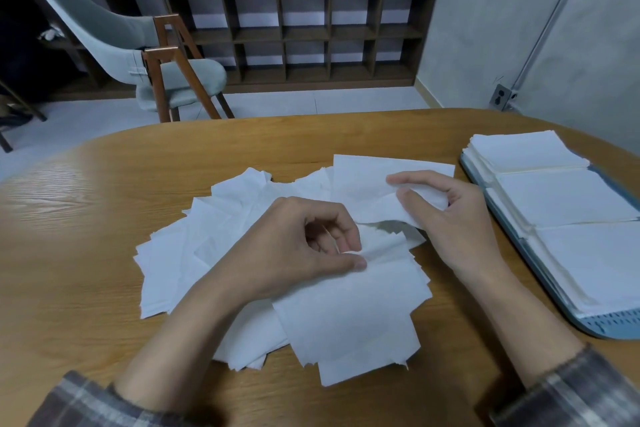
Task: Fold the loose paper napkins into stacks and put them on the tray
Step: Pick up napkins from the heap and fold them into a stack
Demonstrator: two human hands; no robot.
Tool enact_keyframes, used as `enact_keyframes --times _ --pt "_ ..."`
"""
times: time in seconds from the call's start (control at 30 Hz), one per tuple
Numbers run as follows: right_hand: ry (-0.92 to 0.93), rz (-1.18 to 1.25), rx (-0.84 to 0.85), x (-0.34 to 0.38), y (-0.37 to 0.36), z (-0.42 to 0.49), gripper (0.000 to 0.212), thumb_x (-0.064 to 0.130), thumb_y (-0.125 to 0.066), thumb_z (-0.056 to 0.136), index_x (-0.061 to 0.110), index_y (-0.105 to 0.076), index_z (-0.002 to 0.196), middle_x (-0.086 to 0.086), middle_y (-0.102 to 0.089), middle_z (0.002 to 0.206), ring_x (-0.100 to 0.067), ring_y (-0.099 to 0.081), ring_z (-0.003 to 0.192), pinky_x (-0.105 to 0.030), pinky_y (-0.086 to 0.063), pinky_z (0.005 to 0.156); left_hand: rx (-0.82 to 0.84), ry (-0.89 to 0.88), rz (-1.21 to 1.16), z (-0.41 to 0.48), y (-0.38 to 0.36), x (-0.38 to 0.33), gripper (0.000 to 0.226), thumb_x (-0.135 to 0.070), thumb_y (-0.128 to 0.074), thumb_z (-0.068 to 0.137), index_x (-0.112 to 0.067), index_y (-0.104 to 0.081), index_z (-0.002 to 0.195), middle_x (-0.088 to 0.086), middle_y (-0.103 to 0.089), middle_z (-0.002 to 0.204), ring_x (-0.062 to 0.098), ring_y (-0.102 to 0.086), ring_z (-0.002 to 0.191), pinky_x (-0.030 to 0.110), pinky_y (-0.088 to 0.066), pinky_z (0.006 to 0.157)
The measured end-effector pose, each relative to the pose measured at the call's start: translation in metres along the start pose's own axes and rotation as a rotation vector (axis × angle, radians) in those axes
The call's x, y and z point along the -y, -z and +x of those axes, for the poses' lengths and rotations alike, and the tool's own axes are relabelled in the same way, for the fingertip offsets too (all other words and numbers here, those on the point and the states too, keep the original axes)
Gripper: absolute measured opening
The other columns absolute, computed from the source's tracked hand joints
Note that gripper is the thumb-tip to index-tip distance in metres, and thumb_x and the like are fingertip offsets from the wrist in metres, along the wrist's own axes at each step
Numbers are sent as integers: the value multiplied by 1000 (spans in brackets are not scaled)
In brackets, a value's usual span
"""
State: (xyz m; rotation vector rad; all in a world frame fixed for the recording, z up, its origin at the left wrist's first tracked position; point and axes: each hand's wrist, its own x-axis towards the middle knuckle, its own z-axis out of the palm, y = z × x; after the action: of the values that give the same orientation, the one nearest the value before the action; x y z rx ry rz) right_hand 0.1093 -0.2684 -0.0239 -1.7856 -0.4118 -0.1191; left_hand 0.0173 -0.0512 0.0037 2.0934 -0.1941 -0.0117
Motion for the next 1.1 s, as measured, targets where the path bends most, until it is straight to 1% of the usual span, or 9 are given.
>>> enact_keyframes --times 0.13,0.23,0.33,0.5,0.63,0.83,0.93,1.03,1.1 --pt "3 -11 14 -3 0 1 22 10 -69 99 27 -82 102 31 -75 104 17 -62 108 4 -39 84 -41 -73 50 1 -1 4 13 -21 -91 81 -22 -79 87 -4 -76 83 21 -70 71 39 -59 71" --pt "-12 -10 29 -4 0 1 21 10 -69 100 26 -82 103 38 -72 100 23 -58 106 6 -37 83 -49 -84 104 2 -1 8 11 -22 -90 83 -23 -79 87 -6 -76 85 21 -69 72 42 -56 71" --pt "-8 -6 45 -5 0 1 21 11 -69 99 27 -82 103 35 -73 102 20 -60 107 4 -39 83 -5 -48 81 2 1 8 11 -21 -89 85 -21 -78 85 -4 -75 82 21 -69 71 39 -58 69" --pt "28 26 94 -2 0 1 19 10 -69 99 22 -82 104 21 -78 107 8 -66 111 -2 -42 88 184 41 -59 0 0 1 11 -20 -88 86 -18 -78 88 15 -73 82 16 -60 68 23 -51 68" --pt "24 45 108 -2 0 0 18 9 -68 99 20 -82 104 19 -79 107 7 -66 111 -1 -41 88 127 1 -24 1 -2 3 7 -18 -84 90 -21 -78 94 6 -74 83 13 -61 69 25 -53 68" --pt "5 44 102 -3 -1 1 18 13 -69 99 24 -82 104 19 -78 108 5 -67 112 -6 -45 91 -4 -106 159 3 -7 13 14 -18 -88 87 -23 -75 82 -7 -70 72 9 -63 66 18 -49 64" --pt "-6 25 106 -3 0 0 17 14 -69 100 25 -82 105 21 -78 108 7 -65 113 -3 -43 90 -37 -143 220 4 -5 14 13 -19 -88 86 -23 -76 82 -7 -73 76 14 -68 74 23 -52 66" --pt "4 0 106 -3 -1 0 17 17 -68 101 27 -82 106 23 -77 109 9 -64 114 -2 -41 92 -66 -222 266 4 -3 13 13 -22 -89 85 -24 -76 85 -12 -74 97 10 -70 96 30 -55 79" --pt "16 23 99 -1 -2 0 17 19 -67 102 26 -82 106 22 -77 110 9 -63 114 -1 -39 92 -90 -229 225 4 0 11 12 -22 -89 84 -23 -77 85 -13 -74 102 13 -69 103 32 -54 82"
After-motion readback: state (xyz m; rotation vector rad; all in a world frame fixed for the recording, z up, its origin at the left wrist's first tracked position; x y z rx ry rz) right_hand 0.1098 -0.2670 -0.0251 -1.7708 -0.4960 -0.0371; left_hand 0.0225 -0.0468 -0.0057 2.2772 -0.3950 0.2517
